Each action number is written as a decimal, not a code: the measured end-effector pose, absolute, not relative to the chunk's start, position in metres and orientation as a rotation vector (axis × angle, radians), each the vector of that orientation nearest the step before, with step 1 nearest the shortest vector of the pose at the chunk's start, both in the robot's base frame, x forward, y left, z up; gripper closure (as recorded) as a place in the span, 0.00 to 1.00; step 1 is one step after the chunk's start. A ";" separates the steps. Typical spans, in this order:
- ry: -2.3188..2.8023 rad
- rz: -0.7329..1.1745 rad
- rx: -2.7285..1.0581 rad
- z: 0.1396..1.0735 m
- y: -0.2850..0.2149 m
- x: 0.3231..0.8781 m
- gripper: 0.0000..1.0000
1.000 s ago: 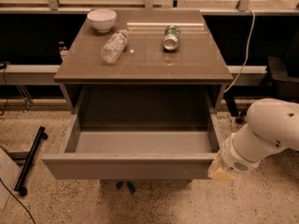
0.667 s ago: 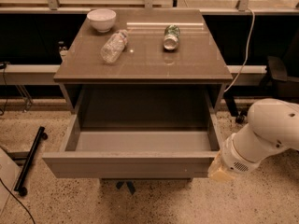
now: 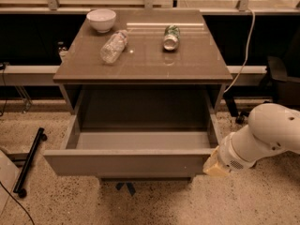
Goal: Close top drawer
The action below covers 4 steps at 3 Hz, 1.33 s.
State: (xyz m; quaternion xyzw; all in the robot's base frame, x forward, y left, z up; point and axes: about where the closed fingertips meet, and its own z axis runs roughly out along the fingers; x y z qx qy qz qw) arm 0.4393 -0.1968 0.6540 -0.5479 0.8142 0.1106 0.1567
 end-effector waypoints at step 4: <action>2.260 0.285 -1.493 0.641 -0.187 0.479 1.00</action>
Offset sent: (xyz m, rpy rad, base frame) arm 0.1355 0.0324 -0.0118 0.1127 -0.2882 0.0176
